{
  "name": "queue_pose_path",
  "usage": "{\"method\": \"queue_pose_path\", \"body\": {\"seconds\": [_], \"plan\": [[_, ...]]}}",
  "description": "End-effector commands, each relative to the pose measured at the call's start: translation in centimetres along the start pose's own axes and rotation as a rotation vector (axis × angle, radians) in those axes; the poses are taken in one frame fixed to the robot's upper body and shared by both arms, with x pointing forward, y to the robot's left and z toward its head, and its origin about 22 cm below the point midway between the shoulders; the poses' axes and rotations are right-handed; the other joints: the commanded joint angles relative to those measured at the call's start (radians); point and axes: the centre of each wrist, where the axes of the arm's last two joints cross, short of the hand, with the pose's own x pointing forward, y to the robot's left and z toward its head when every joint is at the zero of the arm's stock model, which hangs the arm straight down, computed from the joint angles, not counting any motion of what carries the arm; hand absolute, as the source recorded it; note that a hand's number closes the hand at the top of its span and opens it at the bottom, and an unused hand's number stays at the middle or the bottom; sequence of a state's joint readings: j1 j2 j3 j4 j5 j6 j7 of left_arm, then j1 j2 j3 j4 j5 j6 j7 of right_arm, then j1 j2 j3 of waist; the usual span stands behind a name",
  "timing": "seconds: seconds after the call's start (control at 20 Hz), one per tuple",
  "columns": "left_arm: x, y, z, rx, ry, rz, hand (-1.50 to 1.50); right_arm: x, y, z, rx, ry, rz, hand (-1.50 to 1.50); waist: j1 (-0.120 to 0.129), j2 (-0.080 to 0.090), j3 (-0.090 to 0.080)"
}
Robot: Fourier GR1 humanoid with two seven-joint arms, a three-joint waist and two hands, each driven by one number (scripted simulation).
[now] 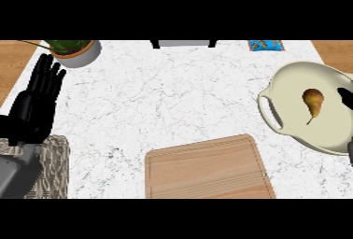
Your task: Pick the pear from the cutting board and place it in the pot
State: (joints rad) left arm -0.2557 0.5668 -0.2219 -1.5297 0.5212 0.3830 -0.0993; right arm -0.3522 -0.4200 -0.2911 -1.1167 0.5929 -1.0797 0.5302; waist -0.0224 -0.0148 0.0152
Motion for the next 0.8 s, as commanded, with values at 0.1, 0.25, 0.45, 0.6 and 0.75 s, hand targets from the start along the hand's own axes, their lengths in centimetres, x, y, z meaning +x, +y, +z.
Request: {"method": "queue_pose_path", "body": {"seconds": [0.1,0.25,0.45,0.6,0.75], "plan": [[-1.4,-0.6,-1.0,0.023,0.031,0.037,0.00,-1.8,-5.3,-0.3,-0.097,0.002,-0.101,-1.50,-0.016,0.012,-0.016],[0.0,-0.3,-0.4,0.025,0.016,0.032,0.00,-2.9,-8.6,0.3,-0.131,-0.012,-0.112,-1.50,-0.004,0.009,-0.016],[-0.6,-1.5,0.8,0.025,0.001,0.018,0.00,-5.4,-13.3,0.8,-0.173,-0.025,-0.112,-1.50,-0.006,0.008,-0.014],[-0.4,-0.6,-0.3,0.007,0.007,0.020,0.00,-6.0,-16.0,1.0,-0.157,-0.028,-0.108,-1.50,-0.003,0.010,-0.014],[-1.0,-0.9,0.6,0.004,0.018,0.028,0.00,-7.3,-18.4,1.4,-0.178,-0.025,-0.098,-1.50,-0.002,0.010,-0.014]]}}
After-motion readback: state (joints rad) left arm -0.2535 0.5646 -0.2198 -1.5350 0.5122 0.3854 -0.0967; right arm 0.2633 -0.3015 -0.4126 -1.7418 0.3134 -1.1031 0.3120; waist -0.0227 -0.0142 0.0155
